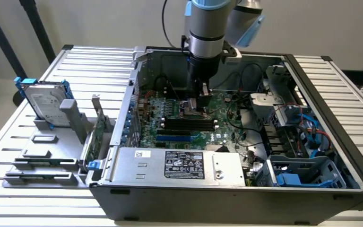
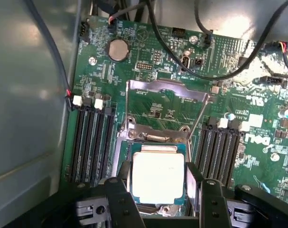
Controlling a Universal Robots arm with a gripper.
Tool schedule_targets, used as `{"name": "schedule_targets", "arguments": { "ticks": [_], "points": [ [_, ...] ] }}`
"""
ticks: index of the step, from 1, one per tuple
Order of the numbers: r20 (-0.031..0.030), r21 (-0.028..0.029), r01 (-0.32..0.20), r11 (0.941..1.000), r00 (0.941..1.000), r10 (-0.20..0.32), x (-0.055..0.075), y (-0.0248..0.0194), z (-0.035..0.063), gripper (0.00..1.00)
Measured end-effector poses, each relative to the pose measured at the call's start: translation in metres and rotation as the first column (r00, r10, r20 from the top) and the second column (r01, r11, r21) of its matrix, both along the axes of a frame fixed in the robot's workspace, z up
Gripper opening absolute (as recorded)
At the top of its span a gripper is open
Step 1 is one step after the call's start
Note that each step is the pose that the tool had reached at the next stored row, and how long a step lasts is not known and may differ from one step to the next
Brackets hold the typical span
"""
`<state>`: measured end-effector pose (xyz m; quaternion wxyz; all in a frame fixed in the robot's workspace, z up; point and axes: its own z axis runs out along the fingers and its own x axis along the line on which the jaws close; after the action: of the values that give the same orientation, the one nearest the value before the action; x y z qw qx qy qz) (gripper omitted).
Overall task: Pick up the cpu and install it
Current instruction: 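Place the cpu into insertion slot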
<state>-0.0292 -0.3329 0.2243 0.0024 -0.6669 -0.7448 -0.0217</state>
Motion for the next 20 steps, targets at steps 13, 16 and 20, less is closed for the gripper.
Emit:
{"name": "schedule_targets", "arguments": {
  "ticks": [13,16,20],
  "points": [
    [0.0065,0.0007,0.100,0.9950,0.9950,-0.100,-0.011,0.0024,-0.0035,0.55],
    [0.0075,0.0010,0.118,0.9930,0.9930,-0.118,-0.011,0.0041,-0.0052,0.55],
    [0.0080,0.0008,0.133,0.9911,0.9911,-0.133,-0.011,0.0055,-0.0095,0.55]
  ]
}}
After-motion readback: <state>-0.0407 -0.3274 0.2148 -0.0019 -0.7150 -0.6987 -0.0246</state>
